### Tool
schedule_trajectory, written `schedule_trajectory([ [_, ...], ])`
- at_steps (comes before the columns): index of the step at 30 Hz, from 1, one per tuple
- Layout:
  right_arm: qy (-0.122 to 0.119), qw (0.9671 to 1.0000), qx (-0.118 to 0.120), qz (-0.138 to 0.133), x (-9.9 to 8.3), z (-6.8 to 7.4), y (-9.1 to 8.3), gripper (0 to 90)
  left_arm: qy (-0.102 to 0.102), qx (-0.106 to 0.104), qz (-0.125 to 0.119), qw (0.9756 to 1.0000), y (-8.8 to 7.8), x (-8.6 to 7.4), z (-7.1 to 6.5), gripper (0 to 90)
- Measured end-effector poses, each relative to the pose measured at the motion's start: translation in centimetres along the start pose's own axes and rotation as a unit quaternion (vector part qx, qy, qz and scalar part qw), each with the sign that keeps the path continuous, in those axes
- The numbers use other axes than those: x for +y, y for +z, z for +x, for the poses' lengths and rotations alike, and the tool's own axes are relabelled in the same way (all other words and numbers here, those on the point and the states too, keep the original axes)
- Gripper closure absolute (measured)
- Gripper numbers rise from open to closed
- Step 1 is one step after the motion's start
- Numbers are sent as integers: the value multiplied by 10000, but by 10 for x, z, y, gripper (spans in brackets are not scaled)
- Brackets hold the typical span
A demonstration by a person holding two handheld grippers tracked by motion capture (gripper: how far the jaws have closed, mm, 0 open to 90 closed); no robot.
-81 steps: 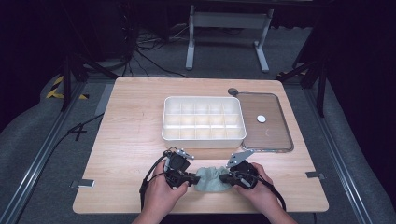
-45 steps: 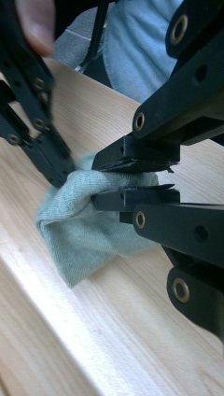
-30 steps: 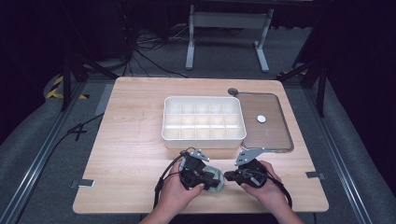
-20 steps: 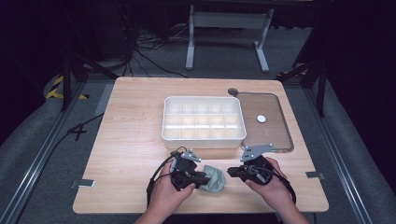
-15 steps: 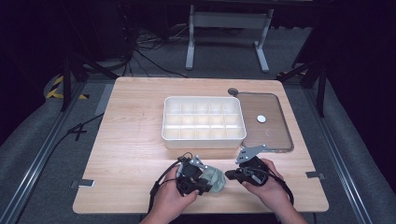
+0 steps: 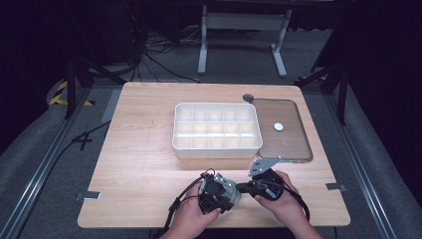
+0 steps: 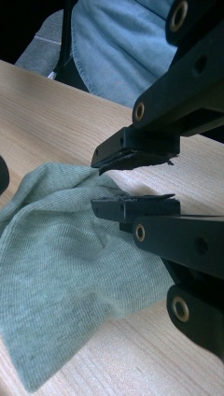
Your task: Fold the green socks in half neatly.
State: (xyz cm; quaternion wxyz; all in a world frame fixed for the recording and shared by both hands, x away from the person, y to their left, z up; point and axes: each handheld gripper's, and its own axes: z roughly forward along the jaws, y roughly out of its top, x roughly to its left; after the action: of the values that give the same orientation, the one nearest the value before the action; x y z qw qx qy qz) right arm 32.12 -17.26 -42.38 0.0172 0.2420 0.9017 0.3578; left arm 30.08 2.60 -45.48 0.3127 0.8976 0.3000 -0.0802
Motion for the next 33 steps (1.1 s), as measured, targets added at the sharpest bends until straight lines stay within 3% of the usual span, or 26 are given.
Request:
schedule_trajectory([
  [2, -20, 9994, 199, -288, 2, 7, 9, 869, 0, -31, -32, 10000, 1, 0, 0, 725],
  [4, 2, 9994, 187, -279, 2, 7, 12, 872, -53, -156, -81, 9998, 1, 0, -1, 721],
  [6, 102, 9999, 125, -34, -1, 6, 21, 876, 4, -269, -49, 9996, -2, 0, -2, 721],
  [9, 165, 9995, 109, 227, -5, 3, 28, 878, -79, -455, -257, 9986, -12, 2, 1, 741],
  [13, 97, 9995, 173, 263, -8, 1, 32, 880, -197, -174, -943, 9952, -32, 6, 14, 769],
  [15, 36, 9995, 189, 254, -9, 1, 32, 880, -154, 77, -1012, 9947, -32, 8, 22, 783],
  [18, -65, 9994, 211, 270, -9, 2, 32, 866, -190, 83, -861, 9961, -25, 9, 26, 836],
  [20, -96, 9994, 203, 278, -9, 3, 31, 856, 38, 463, -498, 9977, -13, 11, 25, 853],
  [21, -96, 9994, 203, 278, -9, 3, 31, 856, 38, 463, -498, 9977, -13, 11, 25, 861],
  [24, -147, 9994, 99, 300, -12, 2, 27, 841, 230, 711, -72, 9972, -5, 12, 21, 869],
  [29, -244, 9991, -75, 340, -14, -1, 21, 821, 209, 802, 38, 9966, -2, 12, 15, 873],
  [33, -152, 9996, -63, 247, -15, -2, 13, 813, 75, 833, -5, 9965, -3, 11, 14, 873],
])
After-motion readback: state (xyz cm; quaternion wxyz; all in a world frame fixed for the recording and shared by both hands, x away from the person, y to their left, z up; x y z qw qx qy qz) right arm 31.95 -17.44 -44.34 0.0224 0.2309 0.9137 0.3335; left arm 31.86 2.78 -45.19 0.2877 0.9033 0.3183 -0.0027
